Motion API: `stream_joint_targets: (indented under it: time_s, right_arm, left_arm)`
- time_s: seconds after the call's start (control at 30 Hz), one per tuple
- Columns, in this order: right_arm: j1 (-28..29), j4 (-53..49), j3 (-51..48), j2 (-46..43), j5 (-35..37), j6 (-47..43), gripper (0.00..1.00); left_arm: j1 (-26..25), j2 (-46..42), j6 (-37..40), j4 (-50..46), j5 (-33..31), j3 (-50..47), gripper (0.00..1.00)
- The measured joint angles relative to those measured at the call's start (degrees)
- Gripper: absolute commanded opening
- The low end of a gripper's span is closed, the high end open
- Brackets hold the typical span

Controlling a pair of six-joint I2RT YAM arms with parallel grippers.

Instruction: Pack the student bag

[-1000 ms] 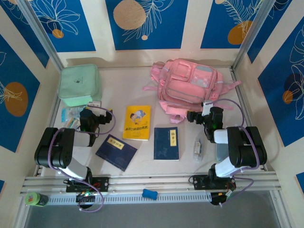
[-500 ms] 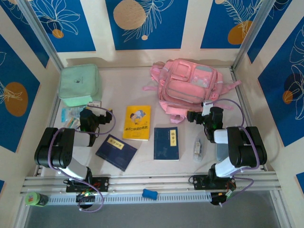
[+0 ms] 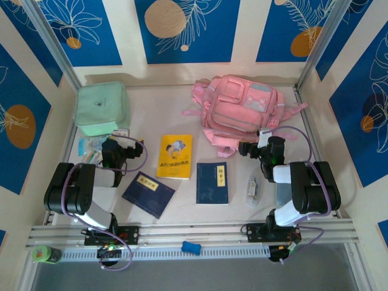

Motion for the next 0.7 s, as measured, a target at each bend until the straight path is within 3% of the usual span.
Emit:
stream_joint_targets:
  time_s: [0.3, 0.57, 0.7]
  right_arm:
    - [0.1, -3.5, 0.8, -2.4, 0.0, 0.0, 0.99]
    - [0.2, -16.1, 9.0, -16.7, 0.0, 0.3, 0.99]
    - [0.2, -24.3, 15.1, -20.1, 0.2, 5.6, 0.99]
  left_arm:
    - [0.0, -1.0, 0.0, -0.3, 0.0, -0.3, 1.00]
    - [0.0, -18.4, -1.7, -9.1, -0.6, -0.9, 0.99]
    - [0.0, -27.6, -7.9, -18.3, -2.8, 0.8, 0.99]
